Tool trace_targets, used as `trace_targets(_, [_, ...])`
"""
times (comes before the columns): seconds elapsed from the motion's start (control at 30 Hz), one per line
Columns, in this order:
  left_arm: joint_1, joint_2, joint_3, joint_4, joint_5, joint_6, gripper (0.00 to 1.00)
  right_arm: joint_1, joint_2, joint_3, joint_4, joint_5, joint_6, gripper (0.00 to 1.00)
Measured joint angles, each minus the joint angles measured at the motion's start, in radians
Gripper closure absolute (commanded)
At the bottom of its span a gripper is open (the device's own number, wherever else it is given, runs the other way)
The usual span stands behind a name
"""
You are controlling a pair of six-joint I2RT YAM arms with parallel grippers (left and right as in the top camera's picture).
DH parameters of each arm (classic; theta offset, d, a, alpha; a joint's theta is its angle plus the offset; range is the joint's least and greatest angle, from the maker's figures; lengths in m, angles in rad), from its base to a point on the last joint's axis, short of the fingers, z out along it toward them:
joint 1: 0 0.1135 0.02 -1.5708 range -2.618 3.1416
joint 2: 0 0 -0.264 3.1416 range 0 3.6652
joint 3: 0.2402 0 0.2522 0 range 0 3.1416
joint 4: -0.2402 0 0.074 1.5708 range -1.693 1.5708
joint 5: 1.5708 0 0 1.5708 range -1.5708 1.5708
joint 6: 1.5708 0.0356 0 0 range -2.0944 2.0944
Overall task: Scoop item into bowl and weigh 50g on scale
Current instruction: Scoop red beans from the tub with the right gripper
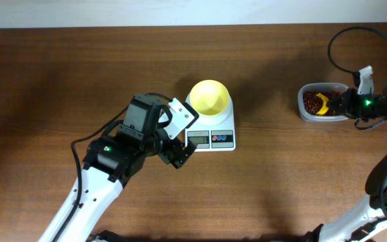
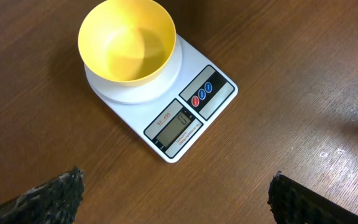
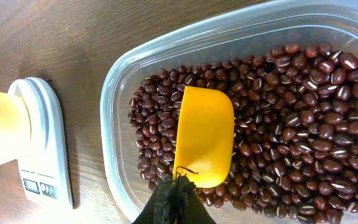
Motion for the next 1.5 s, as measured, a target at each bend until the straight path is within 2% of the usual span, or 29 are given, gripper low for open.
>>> trace_targets(0.43, [0.000,0.000,0.000,0.000,0.000,0.000,0.01,-0.005,0.014,0.000,0.008,-0.043,0.055,0.96])
trace_targets(1.17, [0.000,0.000,0.000,0.000,0.000,0.000,0.01,-0.172,0.024,-0.002,0.007,-0.286,0.098,0.96])
trace_targets(1.5, [0.000,0.000,0.000,0.000,0.000,0.000,0.01,-0.175,0.024,-0.002,0.006,-0.310,0.126,0.96])
